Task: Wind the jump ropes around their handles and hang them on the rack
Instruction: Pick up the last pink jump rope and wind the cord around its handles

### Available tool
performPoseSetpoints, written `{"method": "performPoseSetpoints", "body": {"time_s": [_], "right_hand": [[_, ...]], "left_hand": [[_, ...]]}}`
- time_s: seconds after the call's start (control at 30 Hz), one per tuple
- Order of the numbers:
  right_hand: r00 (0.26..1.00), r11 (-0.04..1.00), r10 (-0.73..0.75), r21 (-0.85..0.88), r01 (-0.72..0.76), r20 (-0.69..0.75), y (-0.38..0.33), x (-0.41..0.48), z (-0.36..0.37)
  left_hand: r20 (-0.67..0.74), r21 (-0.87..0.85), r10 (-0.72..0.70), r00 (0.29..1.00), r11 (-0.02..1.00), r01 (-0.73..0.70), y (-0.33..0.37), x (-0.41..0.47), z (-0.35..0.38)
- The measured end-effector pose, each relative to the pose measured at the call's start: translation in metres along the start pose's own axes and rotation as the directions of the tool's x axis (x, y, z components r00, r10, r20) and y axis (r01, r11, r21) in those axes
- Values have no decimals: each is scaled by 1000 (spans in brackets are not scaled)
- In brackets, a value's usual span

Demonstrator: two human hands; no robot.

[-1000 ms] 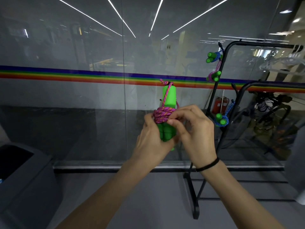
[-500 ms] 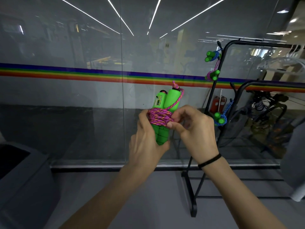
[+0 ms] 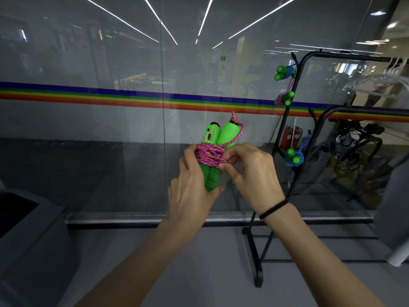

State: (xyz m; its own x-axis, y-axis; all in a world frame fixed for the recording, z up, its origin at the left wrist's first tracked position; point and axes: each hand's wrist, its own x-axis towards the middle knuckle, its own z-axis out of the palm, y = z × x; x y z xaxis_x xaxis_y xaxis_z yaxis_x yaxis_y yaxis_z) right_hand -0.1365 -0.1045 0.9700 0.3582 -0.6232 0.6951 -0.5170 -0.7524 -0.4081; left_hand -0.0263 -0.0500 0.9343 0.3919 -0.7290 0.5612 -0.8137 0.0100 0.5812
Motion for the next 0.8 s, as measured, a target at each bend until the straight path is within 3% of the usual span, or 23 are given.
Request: {"method": "performPoseSetpoints", "body": {"time_s": [0.17,0.27,0.4,0.5,0.7,0.8], "right_hand": [[1000,999,2,-37,-1,25,5,2,6],[999,997,36,65,-35,-15,8,1,7],[993,980,19,200,4,-114,6,-3,11],[997,950,66,308,-48,-51,8,-1,10],[999,960,33,277,-42,39,8,-2,13],[1000,960,-11,280,6,16,10,-2,13]], "left_hand": [[-16,-173,36,999,984,-38,-6,3,-1],[-7,-354,42,999,934,-42,-13,7,2],[-19,-466,-11,1000,885,1,-19,7,9],[-24,-487,-9,1000,873,-4,-21,5,10],[-46,-441,45,998,895,-61,-25,2,12],[-46,-437,65,997,896,-78,-26,3,11]]}}
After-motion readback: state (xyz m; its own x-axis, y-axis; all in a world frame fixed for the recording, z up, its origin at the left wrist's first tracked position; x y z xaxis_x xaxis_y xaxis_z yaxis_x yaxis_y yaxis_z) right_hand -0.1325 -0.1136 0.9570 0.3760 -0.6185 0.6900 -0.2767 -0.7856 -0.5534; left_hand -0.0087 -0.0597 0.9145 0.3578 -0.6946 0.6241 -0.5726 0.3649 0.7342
